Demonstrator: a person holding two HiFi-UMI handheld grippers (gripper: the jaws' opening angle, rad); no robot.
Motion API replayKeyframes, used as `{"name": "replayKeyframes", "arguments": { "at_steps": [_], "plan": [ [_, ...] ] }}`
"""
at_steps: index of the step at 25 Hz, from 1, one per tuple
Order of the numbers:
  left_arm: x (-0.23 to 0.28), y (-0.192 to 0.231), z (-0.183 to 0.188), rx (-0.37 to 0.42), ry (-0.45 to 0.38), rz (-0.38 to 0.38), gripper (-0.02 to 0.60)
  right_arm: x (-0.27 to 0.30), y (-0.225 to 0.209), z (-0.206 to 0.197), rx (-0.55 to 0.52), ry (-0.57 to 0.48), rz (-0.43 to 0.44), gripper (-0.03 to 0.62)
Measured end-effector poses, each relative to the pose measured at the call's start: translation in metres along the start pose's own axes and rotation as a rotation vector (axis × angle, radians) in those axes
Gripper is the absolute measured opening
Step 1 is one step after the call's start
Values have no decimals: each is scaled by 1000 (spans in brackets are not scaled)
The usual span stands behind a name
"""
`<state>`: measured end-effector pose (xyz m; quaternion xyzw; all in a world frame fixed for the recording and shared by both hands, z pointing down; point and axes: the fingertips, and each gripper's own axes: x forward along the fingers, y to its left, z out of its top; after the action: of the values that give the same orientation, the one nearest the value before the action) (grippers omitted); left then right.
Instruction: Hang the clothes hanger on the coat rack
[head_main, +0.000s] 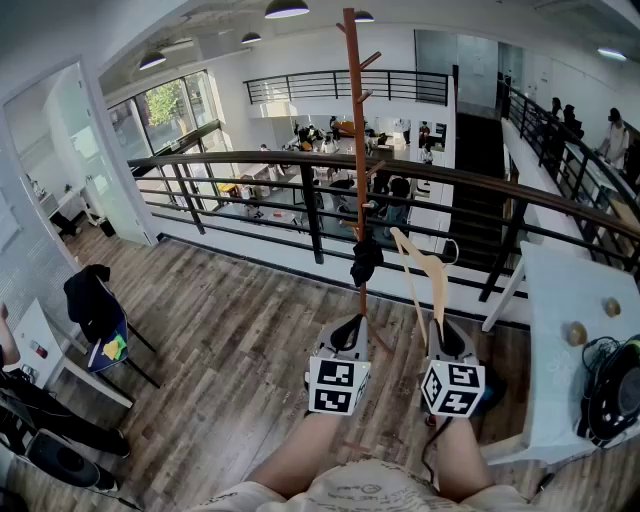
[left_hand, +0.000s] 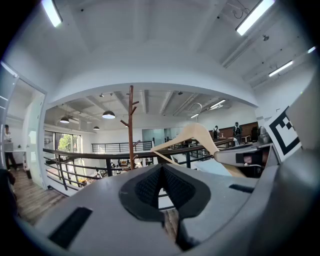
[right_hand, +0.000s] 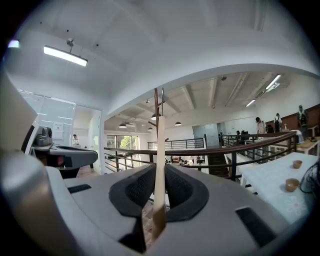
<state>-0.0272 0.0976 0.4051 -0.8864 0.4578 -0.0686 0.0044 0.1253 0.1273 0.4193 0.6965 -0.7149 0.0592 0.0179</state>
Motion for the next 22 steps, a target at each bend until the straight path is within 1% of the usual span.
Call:
{"name": "replayKeyframes", "arguments": {
  "at_steps": [7,10,18,22],
  "plan": [
    [-9,-3,-5,-1,6,-22,-3,-10,9,-3,-12,-7,-9,51],
    [-16,-3,-8,-10,10,-33,-3,-16,15,-5,1,-9,-12,51],
    [-38,17,-28,-28,21,-50,-3,-27,49,-15,-10,-7,-10,51],
    [-53,28,-35,-25,18,-61,-3,-34,65,-20,-3,-15,-27,51]
  ]
}}
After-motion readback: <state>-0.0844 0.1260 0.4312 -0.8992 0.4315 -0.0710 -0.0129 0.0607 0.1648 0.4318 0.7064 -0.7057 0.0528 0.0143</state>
